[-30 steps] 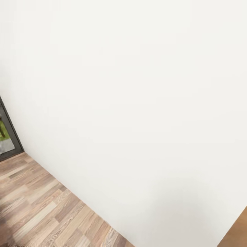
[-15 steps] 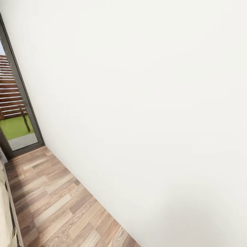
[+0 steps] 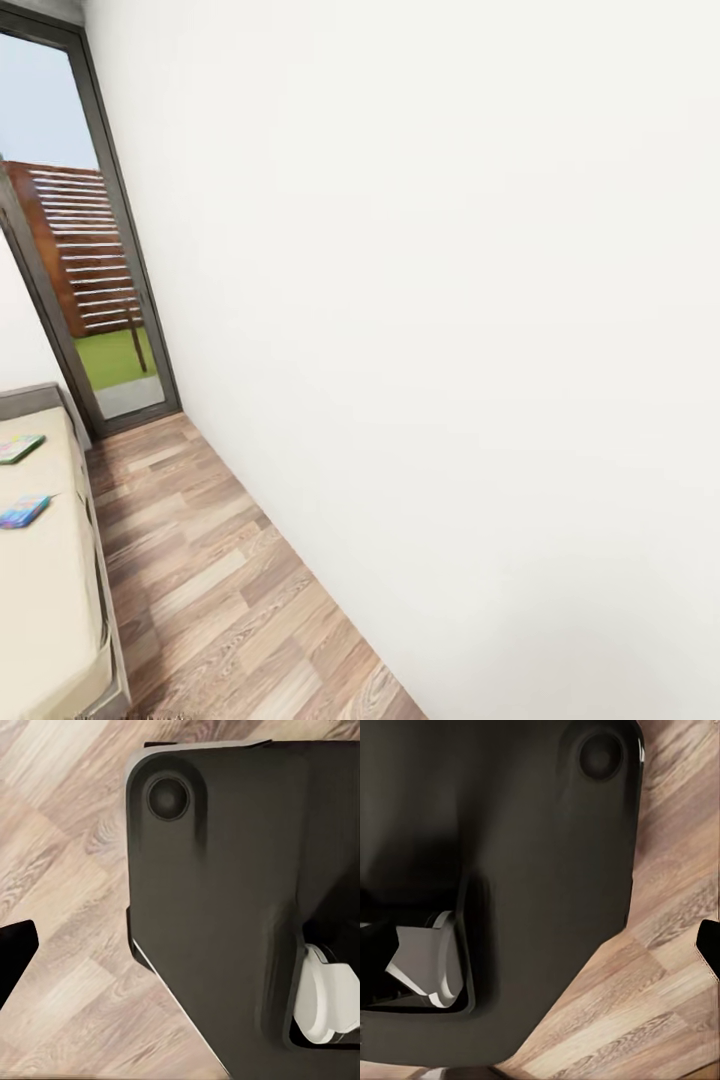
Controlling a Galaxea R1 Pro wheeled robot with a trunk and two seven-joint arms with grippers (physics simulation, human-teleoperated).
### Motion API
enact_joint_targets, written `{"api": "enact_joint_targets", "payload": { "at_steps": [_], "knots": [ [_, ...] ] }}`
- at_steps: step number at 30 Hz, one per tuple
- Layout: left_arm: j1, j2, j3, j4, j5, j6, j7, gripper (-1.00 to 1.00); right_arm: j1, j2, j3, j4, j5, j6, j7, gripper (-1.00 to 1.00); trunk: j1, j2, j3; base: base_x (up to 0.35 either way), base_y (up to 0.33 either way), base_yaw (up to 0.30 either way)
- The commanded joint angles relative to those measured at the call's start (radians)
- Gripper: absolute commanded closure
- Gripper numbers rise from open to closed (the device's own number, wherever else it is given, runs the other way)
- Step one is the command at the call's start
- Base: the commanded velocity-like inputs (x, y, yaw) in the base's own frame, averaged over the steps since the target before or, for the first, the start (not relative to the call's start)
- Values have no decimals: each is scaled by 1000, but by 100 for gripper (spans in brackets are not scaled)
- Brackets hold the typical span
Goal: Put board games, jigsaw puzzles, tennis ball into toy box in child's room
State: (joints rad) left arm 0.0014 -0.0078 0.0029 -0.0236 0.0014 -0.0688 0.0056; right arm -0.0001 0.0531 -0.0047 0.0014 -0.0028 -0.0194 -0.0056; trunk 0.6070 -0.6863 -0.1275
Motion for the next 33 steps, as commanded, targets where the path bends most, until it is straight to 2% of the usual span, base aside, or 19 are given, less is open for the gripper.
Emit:
{"api": "enact_joint_targets", "payload": {
  "at_steps": [1, 33],
  "knots": [
    [0, 0, 0, -1, 0, -2, 1, -100, 0, 0, -1, 0, 0, -2, -1, -100, -4, 6, 2, 0, 0, 277],
    [0, 0, 0, -1, 0, -5, 1, -100, 0, 0, -1, 0, 0, -2, -1, -100, -126, 230, 102, 0, 0, 277]
  ]
}}
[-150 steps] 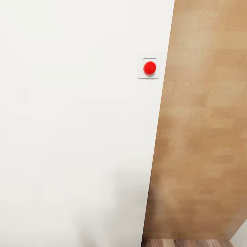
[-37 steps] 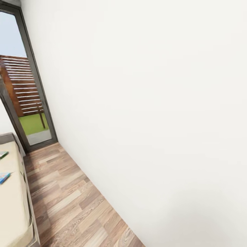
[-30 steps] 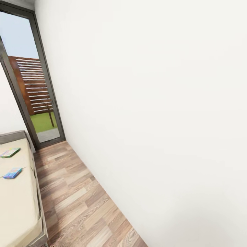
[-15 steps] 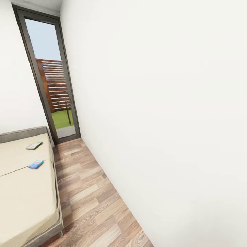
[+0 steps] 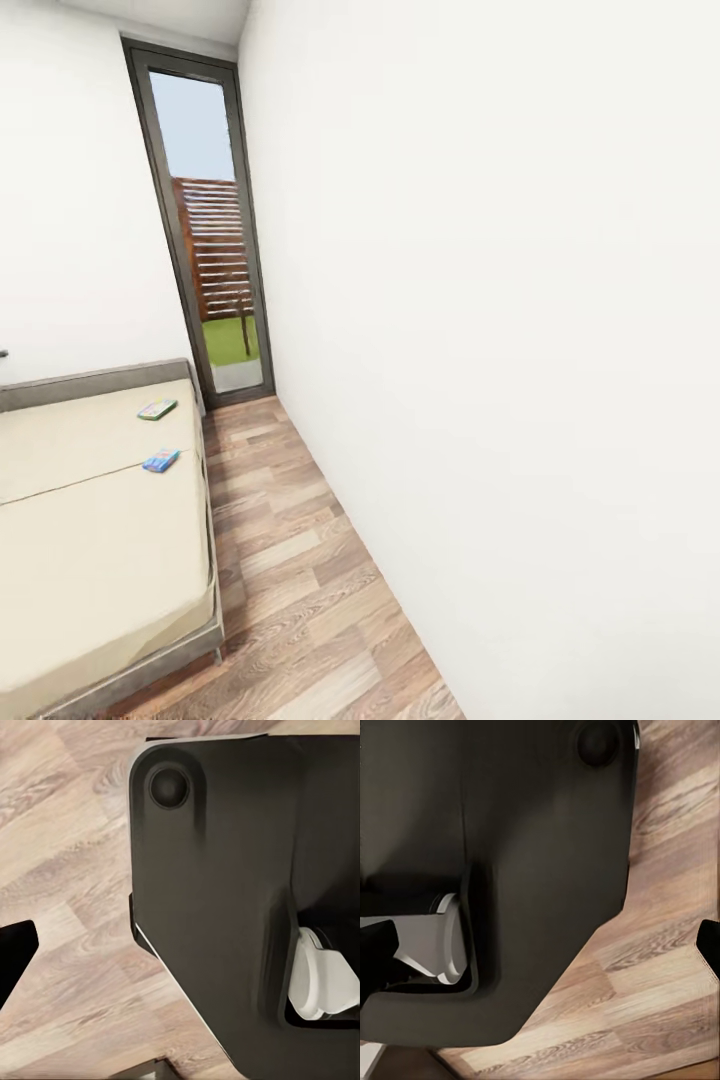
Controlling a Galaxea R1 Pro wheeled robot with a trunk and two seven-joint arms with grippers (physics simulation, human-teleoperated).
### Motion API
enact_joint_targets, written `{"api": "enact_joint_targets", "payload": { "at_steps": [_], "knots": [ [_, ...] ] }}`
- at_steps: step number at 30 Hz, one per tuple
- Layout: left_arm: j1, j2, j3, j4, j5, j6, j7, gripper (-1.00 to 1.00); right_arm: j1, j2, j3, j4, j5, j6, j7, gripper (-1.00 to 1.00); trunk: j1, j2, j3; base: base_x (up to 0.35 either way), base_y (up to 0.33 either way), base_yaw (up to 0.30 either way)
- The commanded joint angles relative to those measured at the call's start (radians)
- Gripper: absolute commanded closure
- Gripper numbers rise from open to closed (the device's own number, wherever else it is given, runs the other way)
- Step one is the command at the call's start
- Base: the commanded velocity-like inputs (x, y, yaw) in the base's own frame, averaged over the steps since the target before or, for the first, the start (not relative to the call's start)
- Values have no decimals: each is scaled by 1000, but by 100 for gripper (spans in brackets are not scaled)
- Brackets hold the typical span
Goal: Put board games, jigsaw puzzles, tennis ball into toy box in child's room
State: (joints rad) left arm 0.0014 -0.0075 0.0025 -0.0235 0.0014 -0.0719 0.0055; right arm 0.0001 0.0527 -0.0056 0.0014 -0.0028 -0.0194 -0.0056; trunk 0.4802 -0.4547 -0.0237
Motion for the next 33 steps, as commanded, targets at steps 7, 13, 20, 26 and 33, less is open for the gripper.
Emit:
{"api": "enact_joint_targets", "payload": {
  "at_steps": [7, 13, 20, 26, 33],
  "knots": [
    [0, 0, -1, -1, 0, -2, 1, -100, 0, 0, -1, 0, 0, -6, -1, -100, -26, 48, 21, 0, 0, 277],
    [0, 0, -1, -1, 0, -2, 1, -100, 0, 0, -1, 0, 0, -21, -1, -100, -30, 55, 24, 0, 0, 277],
    [0, 0, -1, -1, 0, -2, 1, -100, 0, -1, -1, 0, 0, -25, -1, -100, -30, 55, 24, 0, 0, 276],
    [0, 0, -1, -1, 0, -2, 1, -100, 0, -1, -1, 0, 0, -25, -1, -100, -30, 55, 24, 0, 0, 277],
    [0, 0, -1, -1, 0, -2, 1, -100, 0, -1, -1, 0, 0, -25, -1, -100, -30, 55, 24, 0, 0, 277]
  ]
}}
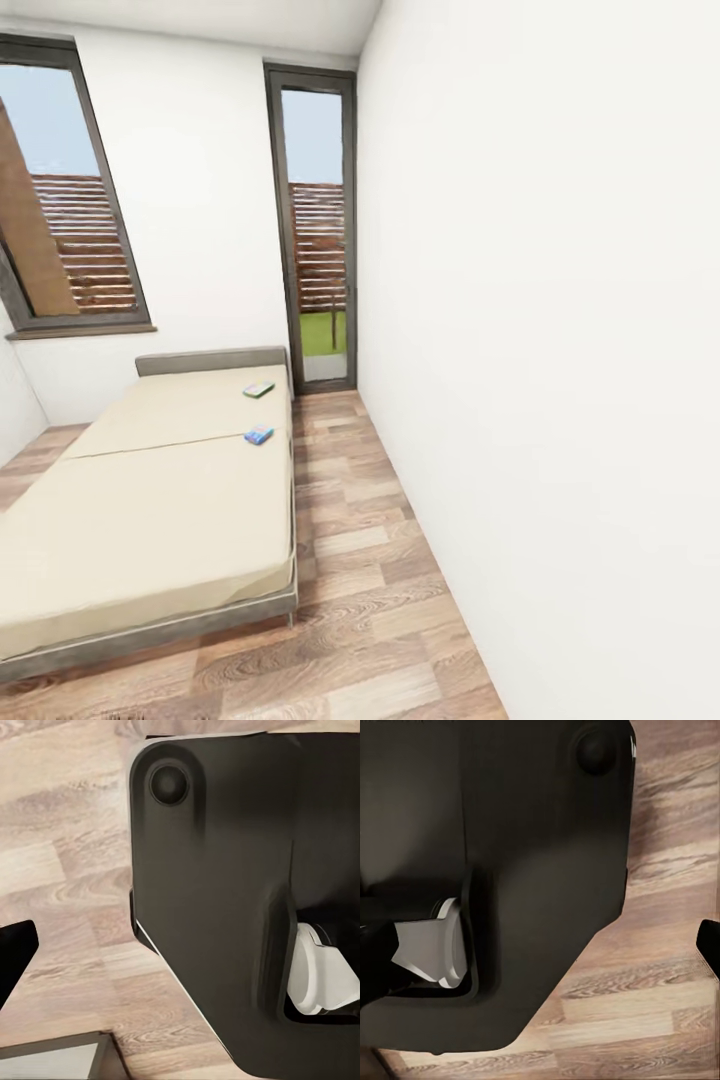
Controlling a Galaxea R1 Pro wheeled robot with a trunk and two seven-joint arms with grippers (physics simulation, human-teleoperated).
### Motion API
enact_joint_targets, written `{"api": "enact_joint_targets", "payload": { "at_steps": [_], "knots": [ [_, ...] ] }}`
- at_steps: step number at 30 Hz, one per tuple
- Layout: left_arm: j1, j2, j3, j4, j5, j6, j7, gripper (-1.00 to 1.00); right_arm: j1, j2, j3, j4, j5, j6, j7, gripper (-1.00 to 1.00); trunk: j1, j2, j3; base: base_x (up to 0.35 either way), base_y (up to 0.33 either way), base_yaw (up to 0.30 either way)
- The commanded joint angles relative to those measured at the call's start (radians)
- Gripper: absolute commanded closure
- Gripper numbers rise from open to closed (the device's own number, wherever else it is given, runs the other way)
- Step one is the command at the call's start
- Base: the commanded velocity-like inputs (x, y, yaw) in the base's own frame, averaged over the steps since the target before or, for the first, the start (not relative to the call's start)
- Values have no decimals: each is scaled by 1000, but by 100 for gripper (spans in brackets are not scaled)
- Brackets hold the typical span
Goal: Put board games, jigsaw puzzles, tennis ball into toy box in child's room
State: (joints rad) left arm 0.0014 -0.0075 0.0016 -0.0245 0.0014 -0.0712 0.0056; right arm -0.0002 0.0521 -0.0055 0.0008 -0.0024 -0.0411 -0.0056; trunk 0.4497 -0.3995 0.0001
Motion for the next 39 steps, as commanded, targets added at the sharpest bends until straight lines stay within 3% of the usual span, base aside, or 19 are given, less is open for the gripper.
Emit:
{"api": "enact_joint_targets", "payload": {
  "at_steps": [1, 25, 39],
  "knots": [
    [0, 0, 0, 0, 0, -2, 1, -100, 0, 0, -1, 1, 0, -3, -1, -100, 0, 0, 0, 0, 0, 277],
    [0, 0, 0, 0, 0, -3, 1, -100, 0, 0, -1, 1, -1, -5, -1, -100, 0, 0, 0, 0, 0, 260],
    [0, 1, 0, 0, 0, -14, 1, -100, 0, 0, 0, 1, 2, -27, -1, -100, 0, 0, 0, 0, 0, 39]
  ]
}}
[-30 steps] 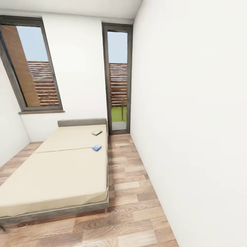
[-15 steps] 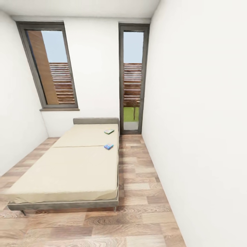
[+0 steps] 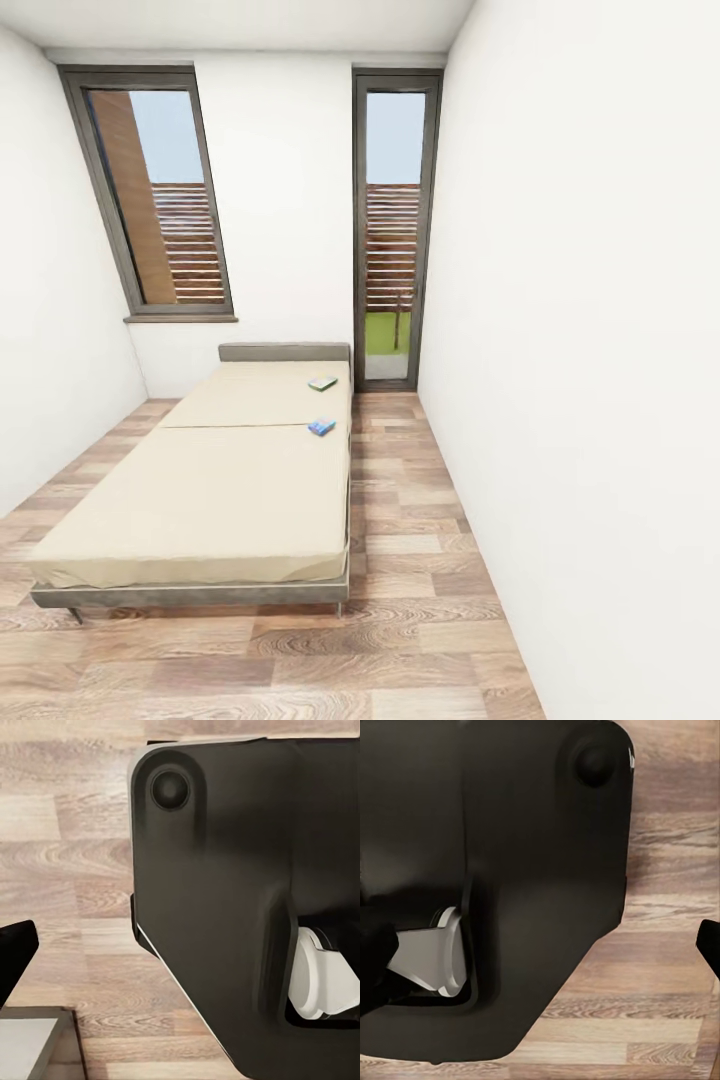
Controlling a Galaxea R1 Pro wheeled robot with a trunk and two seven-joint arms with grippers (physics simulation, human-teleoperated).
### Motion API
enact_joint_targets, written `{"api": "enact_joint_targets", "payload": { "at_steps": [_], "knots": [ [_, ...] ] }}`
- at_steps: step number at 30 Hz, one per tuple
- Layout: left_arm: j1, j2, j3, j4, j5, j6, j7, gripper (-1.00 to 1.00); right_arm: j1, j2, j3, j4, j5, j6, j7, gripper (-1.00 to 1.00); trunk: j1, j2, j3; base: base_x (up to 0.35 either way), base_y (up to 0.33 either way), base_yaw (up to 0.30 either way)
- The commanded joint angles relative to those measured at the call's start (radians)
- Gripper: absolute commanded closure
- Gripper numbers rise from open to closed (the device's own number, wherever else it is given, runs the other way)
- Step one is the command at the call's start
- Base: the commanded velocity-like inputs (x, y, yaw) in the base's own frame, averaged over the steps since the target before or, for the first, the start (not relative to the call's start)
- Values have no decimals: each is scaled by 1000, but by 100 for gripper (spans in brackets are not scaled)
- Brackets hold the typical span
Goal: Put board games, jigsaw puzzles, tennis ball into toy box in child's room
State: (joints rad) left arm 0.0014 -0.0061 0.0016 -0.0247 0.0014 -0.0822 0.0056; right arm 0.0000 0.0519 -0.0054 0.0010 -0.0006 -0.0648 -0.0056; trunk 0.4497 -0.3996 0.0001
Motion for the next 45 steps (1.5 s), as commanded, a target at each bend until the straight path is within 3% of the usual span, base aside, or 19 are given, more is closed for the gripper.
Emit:
{"api": "enact_joint_targets", "payload": {
  "at_steps": [1, 11, 22, 25, 30, 31, 35, 39, 42, 45],
  "knots": [
    [0, 0, 0, 0, 0, -7, 1, -100, 0, 0, -1, 1, -1, -7, -1, -100, 0, 0, 0, 0, 0, 1],
    [0, 3, -7, -30, -6, -70, -3, -100, 0, -3, -3, 1, -3, -24, 0, -100, 0, 0, 0, 0, 0, 0],
    [-5, 8, -5, -101, -2, -79, -5, -100, -3, 7, -4, -16, -11, -143, 1, -100, 0, 0, 0, 0, 0, 0],
    [-29, 14, -3, -132, 0, -23, -8, -100, -21, 8, -10, -56, -43, -132, 1, -100, 0, 0, 0, 0, 0, 0],
    [-117, 55, 2, -244, 5, 195, -30, -100, -94, 3, -13, -144, -96, 21, 0, -100, 0, 0, 0, 0, 0, 0],
    [-137, 69, 3, -297, 5, 266, -53, -100, -117, 0, -14, -175, -104, 77, 0, -100, 0, 0, 0, 0, 0, 0],
    [-158, 87, 4, -431, 5, 393, -124, -100, -162, -5, -16, -248, -112, 168, -1, -100, 0, 0, 0, 0, 0, 0],
    [-170, 109, 13, -667, 3, 579, -237, -100, -219, -6, -19, -352, -117, 284, -4, -100, 0, 0, 0, 0, 0, 0],
    [-173, 130, 35, -816, 3, 697, -285, -100, -254, -6, -22, -408, -118, 354, -7, -100, 0, 0, 0, 0, 0, 0],
    [-175, 140, 55, -919, 3, 763, -307, -100, -269, -6, -24, -448, -119, 386, -7, -100, 0, 0, 0, 0, 0, 0]
  ]
}}
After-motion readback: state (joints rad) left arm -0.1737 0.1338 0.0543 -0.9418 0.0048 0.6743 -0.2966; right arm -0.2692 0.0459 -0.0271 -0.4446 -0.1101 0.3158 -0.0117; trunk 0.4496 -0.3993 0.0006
